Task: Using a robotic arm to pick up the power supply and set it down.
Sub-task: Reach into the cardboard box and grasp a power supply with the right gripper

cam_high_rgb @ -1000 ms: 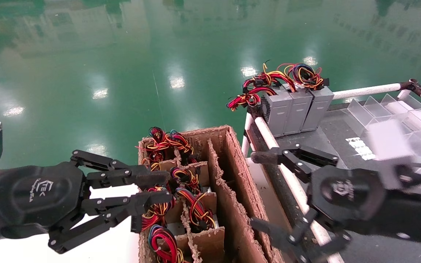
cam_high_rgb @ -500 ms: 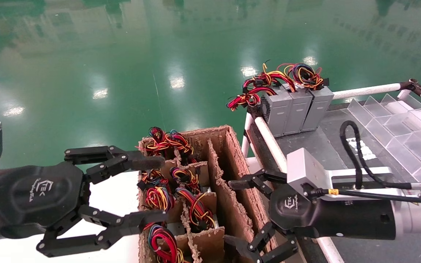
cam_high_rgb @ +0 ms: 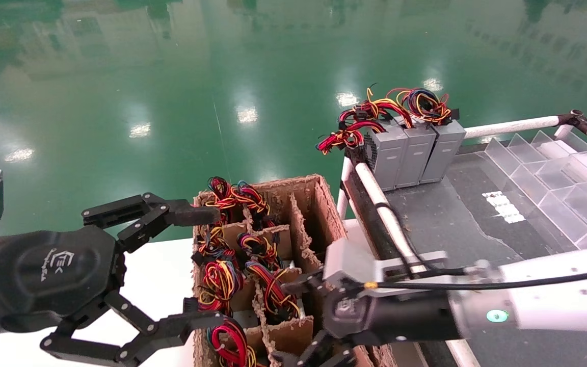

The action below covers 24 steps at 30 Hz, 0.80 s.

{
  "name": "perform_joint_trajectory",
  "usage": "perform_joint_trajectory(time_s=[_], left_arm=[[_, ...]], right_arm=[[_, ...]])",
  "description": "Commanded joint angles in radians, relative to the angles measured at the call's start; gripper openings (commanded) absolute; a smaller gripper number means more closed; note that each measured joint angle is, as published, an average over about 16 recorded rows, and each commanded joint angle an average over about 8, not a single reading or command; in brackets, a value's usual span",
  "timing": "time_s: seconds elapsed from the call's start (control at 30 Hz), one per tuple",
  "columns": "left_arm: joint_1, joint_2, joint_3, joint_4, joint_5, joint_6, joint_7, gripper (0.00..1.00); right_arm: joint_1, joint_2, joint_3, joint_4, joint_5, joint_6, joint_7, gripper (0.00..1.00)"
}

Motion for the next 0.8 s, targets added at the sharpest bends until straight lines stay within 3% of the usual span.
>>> perform_joint_trajectory(time_s=[0.03, 0.27, 0.33, 0.53, 0.6, 0.8], left_arm=[[0.0, 0.0, 0.0, 0.0, 0.0, 0.0, 0.0, 1.0], [0.0, 0.0, 0.0, 0.0, 0.0, 0.0, 0.0, 1.0], [0.0, 0.0, 0.0, 0.0, 0.0, 0.0, 0.0, 1.0], [0.0, 0.0, 0.0, 0.0, 0.0, 0.0, 0.0, 1.0], [0.0, 0.0, 0.0, 0.0, 0.0, 0.0, 0.0, 1.0], [0.0, 0.0, 0.0, 0.0, 0.0, 0.0, 0.0, 1.0]], right_arm=[[0.008, -0.035, -0.014, -0.019, -0.007, -0.003, -0.001, 1.0], [0.027, -0.117, -0.053, -0.085, -0.037, -0.022, -0.036, 1.0], [0.03, -0.133, -0.061, -0.098, -0.045, -0.026, -0.046, 0.82], [0.03, -0.165, -0.069, -0.139, -0.049, -0.023, -0.069, 0.07], [0.029, -0.173, -0.069, -0.152, -0.047, -0.022, -0.075, 0.0], [0.026, -0.194, -0.071, -0.179, -0.043, -0.022, -0.095, 0.0]])
